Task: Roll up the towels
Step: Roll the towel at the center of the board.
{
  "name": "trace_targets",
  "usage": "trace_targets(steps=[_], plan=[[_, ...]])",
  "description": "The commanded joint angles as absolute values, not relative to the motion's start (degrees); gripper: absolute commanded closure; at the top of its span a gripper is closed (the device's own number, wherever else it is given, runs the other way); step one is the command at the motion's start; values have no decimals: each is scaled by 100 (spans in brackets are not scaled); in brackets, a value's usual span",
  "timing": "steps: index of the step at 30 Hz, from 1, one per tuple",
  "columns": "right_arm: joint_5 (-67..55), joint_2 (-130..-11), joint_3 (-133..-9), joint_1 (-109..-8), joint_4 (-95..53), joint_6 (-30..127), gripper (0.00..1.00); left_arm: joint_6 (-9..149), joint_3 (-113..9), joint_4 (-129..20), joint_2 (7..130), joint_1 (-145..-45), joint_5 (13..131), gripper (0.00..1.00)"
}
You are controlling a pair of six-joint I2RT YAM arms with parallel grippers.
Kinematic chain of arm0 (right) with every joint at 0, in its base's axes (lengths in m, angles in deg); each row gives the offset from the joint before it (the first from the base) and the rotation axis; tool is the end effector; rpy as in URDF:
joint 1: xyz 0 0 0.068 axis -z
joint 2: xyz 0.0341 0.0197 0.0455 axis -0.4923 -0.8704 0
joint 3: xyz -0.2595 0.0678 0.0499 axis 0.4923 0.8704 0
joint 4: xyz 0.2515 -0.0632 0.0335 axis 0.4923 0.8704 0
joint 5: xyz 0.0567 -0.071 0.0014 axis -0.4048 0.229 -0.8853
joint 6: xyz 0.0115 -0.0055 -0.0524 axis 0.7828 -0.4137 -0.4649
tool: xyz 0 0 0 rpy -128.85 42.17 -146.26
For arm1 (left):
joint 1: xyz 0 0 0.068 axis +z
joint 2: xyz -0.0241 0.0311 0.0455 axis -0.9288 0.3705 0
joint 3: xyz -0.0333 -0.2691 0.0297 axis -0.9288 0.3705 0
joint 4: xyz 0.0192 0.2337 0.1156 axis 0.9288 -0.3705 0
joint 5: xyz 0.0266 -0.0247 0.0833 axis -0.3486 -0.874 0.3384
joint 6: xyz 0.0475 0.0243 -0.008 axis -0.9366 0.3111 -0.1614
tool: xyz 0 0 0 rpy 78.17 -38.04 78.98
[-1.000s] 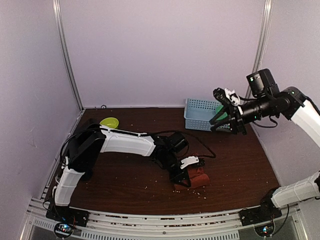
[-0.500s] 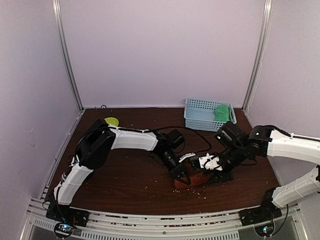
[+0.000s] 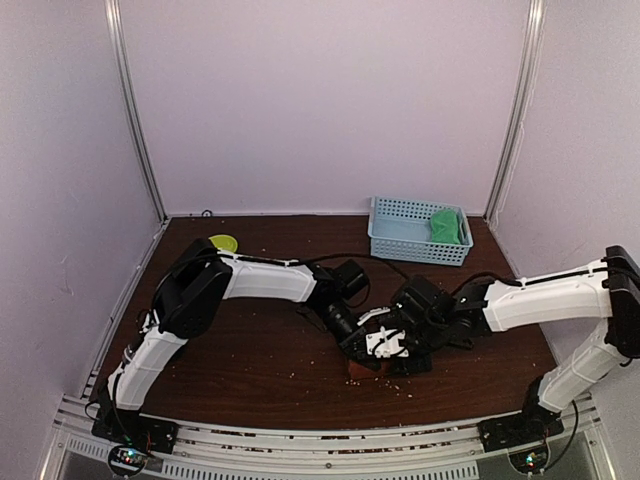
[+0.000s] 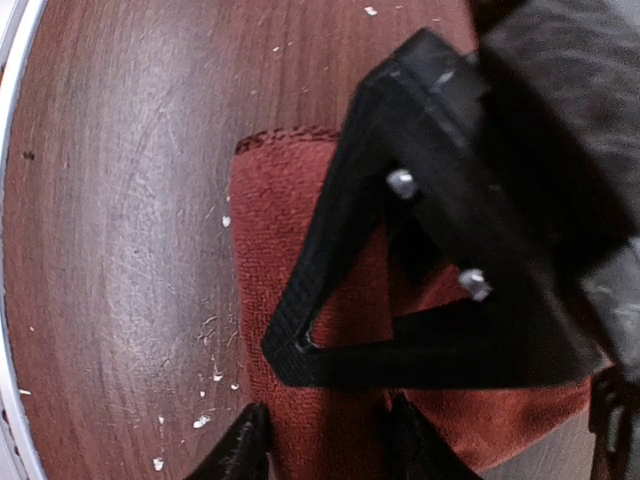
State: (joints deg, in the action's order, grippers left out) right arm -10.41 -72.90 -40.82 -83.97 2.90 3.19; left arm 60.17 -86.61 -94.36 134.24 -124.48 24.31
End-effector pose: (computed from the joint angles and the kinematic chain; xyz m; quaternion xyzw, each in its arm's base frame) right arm 0.1514 0.2249 0.1748 -0.7164 0.6493 0.1325 0.2183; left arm 0.2479 -0.4238 0.1037 -0.4671 -0.7408 0.4723 0.1004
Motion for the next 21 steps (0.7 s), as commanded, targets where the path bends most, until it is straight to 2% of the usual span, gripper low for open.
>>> trace_targets(steps=[1, 5, 8, 14, 21], plan=[[-930, -7618, -3936, -8422, 135, 284, 67, 6043, -8562, -9905, 13611, -12409, 2737, 81], [-1216, -7753, -4124, -8152, 453, 341, 86, 6154, -7904, -9274, 12907, -12173, 3026, 64], [-1863, -7901, -4532, -7836, 999, 424, 93, 6314, -7250, -8859, 12069, -11898, 3502, 59], [-3386, -8539, -5310, -7582, 2326, 599, 97, 6342, -5745, -7939, 10229, -11428, 4764, 50], [-4539, -9475, -6014, -7032, 3339, 610, 98, 5394, -4077, -6571, 8048, -11844, 6240, 45]])
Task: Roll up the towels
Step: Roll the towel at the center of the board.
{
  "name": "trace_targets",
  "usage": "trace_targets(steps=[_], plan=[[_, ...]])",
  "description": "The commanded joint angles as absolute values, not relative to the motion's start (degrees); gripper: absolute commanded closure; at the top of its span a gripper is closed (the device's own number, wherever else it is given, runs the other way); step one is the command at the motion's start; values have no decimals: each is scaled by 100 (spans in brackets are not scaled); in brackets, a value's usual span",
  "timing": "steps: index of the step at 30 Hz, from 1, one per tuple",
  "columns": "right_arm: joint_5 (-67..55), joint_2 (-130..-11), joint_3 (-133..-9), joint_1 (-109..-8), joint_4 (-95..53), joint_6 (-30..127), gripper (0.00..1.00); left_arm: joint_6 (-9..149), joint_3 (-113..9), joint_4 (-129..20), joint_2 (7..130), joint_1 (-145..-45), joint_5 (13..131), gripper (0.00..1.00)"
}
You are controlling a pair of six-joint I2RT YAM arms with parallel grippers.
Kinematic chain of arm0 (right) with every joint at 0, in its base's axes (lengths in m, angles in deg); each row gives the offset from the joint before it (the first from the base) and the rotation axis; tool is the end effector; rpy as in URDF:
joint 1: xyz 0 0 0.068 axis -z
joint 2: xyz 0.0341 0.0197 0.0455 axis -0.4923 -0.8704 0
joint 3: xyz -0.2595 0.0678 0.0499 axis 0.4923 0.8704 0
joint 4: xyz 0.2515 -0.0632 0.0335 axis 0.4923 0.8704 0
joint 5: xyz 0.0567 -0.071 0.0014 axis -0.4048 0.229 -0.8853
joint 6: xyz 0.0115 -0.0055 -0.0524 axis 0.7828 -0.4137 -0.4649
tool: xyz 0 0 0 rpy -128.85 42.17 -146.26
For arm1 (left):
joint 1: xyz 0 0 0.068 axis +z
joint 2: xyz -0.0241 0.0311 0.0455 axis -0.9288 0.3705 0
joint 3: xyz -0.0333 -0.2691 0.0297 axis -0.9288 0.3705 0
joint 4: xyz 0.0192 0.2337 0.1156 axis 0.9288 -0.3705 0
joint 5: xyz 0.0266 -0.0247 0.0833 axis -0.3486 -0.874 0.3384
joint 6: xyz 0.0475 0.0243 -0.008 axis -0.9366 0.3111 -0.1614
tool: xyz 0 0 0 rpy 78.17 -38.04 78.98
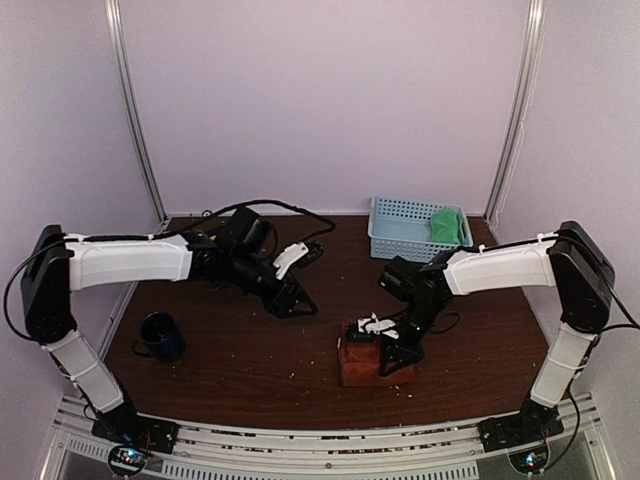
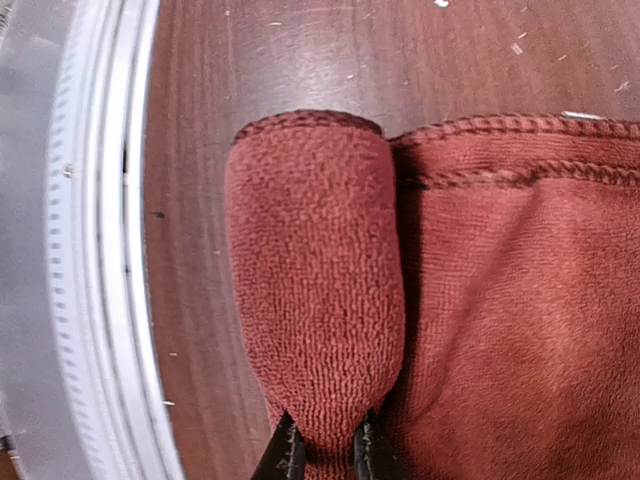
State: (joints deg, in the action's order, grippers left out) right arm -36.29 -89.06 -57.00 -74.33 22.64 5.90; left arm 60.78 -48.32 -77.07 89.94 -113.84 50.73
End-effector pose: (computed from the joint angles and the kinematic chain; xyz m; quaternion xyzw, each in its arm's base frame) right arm 0.2035 0.2332 0.1679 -0.6257 0.7074 0.3267 0.0363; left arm 0.2418 -0.2718 0.2347 0.4187 0.8067 -0.3555 0.2178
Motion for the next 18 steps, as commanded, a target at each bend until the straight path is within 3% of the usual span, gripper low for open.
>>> trace_targets(steps=[1, 4, 8, 18], plan=[[-4627, -9658, -6148, -6861, 3488, 530, 98, 5131, -3910, -6433, 7831, -12047, 6626, 44], [-4745, -10247, -6630, -6497, 3884, 386, 99, 4434, -3639, -6011, 7598, -12894, 7801, 40], [-4895, -11008, -7156, -6255, 4254, 305, 99, 3926, -4048, -5985, 8230, -13620, 8590, 38], [-5014, -11427, -7198, -6184, 4250, 167, 99, 3237, -5163, -6117, 10242, -14085, 8631, 39]])
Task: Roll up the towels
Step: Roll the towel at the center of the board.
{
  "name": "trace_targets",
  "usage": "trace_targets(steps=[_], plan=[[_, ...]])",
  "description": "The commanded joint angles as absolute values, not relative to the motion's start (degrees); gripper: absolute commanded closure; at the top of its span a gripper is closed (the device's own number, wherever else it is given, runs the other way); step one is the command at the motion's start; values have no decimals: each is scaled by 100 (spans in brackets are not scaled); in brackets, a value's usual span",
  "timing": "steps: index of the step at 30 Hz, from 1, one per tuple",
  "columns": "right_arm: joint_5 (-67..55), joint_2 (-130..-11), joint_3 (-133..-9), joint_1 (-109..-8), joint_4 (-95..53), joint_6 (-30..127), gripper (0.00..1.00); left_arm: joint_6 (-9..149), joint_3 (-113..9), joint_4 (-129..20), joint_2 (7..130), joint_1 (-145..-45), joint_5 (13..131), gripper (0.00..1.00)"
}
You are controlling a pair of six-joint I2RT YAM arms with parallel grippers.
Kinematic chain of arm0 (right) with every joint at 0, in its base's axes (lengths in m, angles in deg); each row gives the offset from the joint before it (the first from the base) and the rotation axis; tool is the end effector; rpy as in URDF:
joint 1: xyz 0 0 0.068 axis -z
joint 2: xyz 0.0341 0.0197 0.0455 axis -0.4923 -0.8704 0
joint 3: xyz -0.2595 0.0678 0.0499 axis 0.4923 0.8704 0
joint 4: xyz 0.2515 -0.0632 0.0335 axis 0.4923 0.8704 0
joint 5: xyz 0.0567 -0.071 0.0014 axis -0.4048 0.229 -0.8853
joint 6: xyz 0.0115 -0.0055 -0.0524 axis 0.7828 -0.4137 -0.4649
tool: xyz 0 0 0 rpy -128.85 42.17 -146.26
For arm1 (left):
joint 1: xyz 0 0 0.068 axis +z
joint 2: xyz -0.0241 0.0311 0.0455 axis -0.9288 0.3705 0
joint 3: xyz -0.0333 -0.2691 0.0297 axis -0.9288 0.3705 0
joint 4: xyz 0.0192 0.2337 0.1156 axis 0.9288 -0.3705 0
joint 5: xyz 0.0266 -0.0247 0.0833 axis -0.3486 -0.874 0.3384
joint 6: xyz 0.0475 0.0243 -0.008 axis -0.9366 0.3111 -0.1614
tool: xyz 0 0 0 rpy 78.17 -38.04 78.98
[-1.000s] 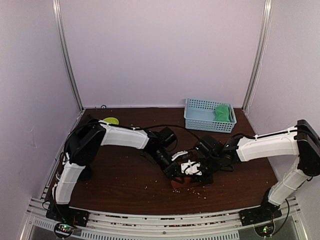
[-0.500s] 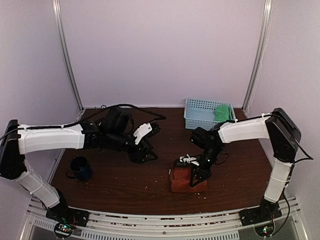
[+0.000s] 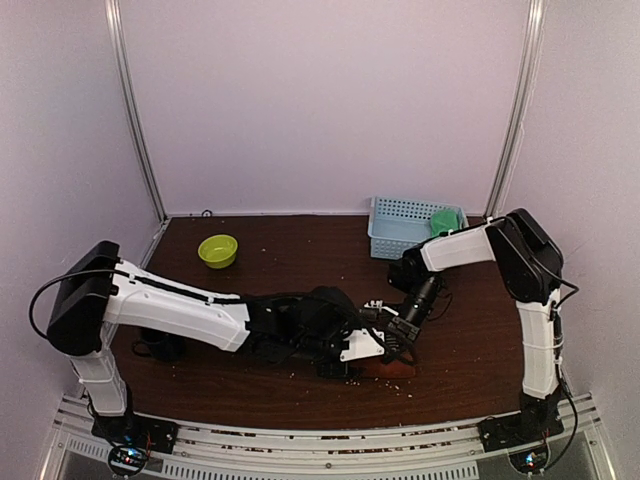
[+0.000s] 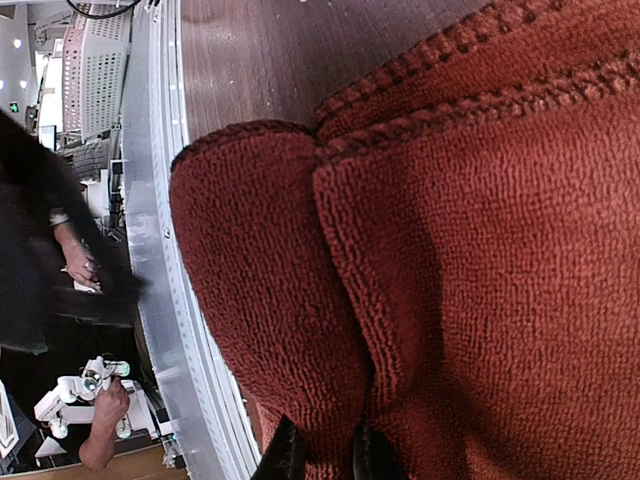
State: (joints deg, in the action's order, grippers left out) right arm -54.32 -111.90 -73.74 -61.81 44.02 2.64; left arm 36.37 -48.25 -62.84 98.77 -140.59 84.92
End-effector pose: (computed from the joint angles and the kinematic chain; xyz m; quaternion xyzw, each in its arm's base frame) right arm 0.2785 0.2112 0.1189 0.4406 -0.7552 -0.4685 0.1263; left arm 0.1245 -0.3811 0.1938 0.6628 0.6336 -0.1331 0.3763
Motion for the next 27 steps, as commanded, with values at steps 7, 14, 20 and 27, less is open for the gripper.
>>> trace_targets(steps=[7, 14, 20, 27], plan=[[-5148, -11419, -7125, -6176, 4255, 77, 99, 3192, -5515, -6244, 10908, -14141, 8512, 42], [-5384, -11337, -7603, -6175, 4360, 156, 96, 3293, -5748, -6469, 11255, -14168, 8295, 58], [-5608, -10956, -8309, -6069, 5094, -141, 73, 3560, -5865, -6760, 11375, -14173, 8153, 76], [-5434, -10019, -8240, -5637, 5035, 70, 66, 3859, -5915, -7286, 11286, -14178, 8182, 80]])
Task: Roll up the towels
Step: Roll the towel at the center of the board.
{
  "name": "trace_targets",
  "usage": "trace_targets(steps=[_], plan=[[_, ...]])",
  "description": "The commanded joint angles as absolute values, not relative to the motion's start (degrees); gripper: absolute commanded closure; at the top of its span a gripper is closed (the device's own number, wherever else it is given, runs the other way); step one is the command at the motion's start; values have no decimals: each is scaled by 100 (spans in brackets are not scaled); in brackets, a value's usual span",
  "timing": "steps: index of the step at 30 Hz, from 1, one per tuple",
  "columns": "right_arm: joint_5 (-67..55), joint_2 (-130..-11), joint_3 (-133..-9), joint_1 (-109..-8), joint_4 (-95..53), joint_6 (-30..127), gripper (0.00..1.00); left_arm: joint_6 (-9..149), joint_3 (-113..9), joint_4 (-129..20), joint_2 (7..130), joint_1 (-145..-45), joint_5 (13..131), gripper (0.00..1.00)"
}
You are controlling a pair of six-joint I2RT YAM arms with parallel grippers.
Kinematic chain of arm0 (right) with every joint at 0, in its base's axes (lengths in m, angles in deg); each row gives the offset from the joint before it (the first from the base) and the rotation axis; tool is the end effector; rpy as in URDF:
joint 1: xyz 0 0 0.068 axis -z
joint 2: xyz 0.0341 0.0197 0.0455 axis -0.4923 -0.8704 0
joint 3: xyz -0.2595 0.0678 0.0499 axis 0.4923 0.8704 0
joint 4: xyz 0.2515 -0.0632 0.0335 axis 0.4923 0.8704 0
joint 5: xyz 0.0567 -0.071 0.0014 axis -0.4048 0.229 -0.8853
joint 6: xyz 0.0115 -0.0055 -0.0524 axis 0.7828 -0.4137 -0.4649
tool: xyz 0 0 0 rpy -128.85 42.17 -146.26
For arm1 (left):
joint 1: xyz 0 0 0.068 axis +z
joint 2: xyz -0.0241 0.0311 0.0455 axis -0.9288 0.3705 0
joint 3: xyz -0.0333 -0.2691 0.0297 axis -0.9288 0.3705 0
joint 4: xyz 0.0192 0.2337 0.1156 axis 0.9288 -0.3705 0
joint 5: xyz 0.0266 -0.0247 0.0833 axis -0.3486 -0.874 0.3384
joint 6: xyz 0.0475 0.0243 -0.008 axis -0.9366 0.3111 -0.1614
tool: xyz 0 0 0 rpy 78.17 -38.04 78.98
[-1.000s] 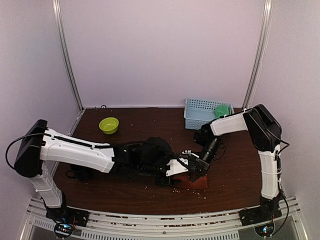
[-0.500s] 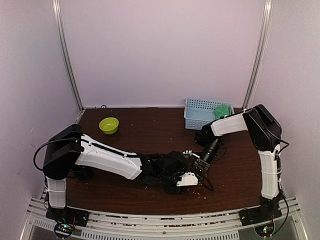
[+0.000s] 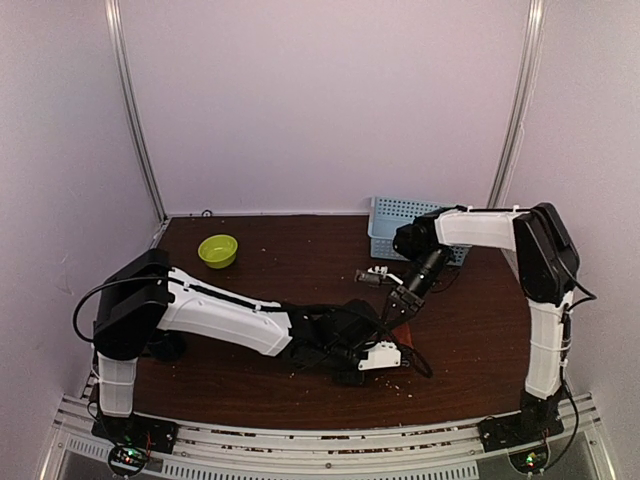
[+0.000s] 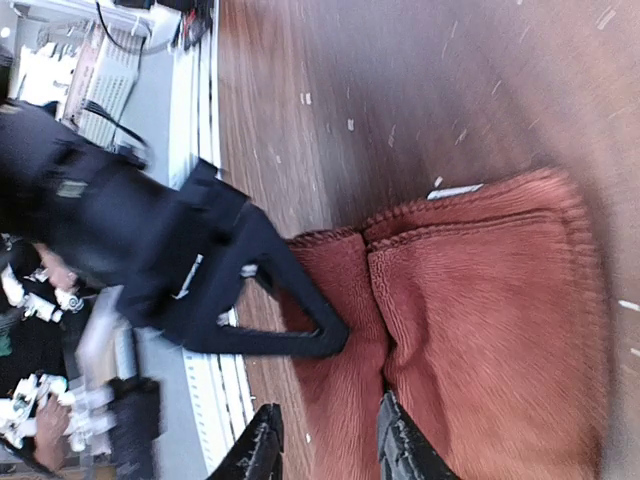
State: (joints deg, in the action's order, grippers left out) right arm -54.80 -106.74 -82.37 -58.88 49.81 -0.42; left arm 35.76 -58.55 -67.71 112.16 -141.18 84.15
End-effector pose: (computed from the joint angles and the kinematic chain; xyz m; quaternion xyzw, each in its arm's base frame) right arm 0.3031 0.2048 0.1830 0.4713 -0.7414 -0.4760 0.0399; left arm 0.1319 -0.4210 0.1481 0.6917 0.6401 -0.1106 0.3156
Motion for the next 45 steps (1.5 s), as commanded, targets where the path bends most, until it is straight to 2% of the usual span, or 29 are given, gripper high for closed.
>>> trace_targets(steps=[1, 7, 13, 21, 26, 33, 36, 40, 42, 45], plan=[[-5267, -9895, -8121, -5576, 4839, 278, 66, 3891, -5906, -7332, 11258, -14181, 8175, 81], [-3555, -9209, -7038, -5598, 3213, 1415, 73, 4111, -6035, -7775, 11255, -14182, 8087, 81], [-3311, -9653, -6947, -6054, 3009, 1466, 80, 4410, -6052, -8023, 11171, -14186, 7917, 82], [-2847, -11008, -8119, -6961, 3041, 1431, 83, 4812, -5986, -8312, 10978, -14182, 7945, 82], [-2997, -11358, -8948, -7035, 3378, 1410, 83, 5206, -5973, -8565, 11068, -14154, 7950, 82], [-4100, -10029, -9822, -6093, 4075, 1429, 71, 5846, -5869, -8180, 11001, -13744, 6870, 82], [-4457, -9156, -9917, -5642, 4138, 1469, 69, 6310, -5649, -7847, 10928, -13381, 6126, 82], [-5357, -7866, -9540, -5630, 4358, 807, 67, 6994, -5208, -7145, 10969, -12753, 4517, 82], [-5674, -7323, -9059, -5773, 4364, 412, 64, 7101, -5230, -7060, 11133, -12538, 4099, 82], [-4997, -6687, -7882, -6364, 3963, 245, 64, 7170, -5298, -7036, 11407, -12317, 3484, 81]])
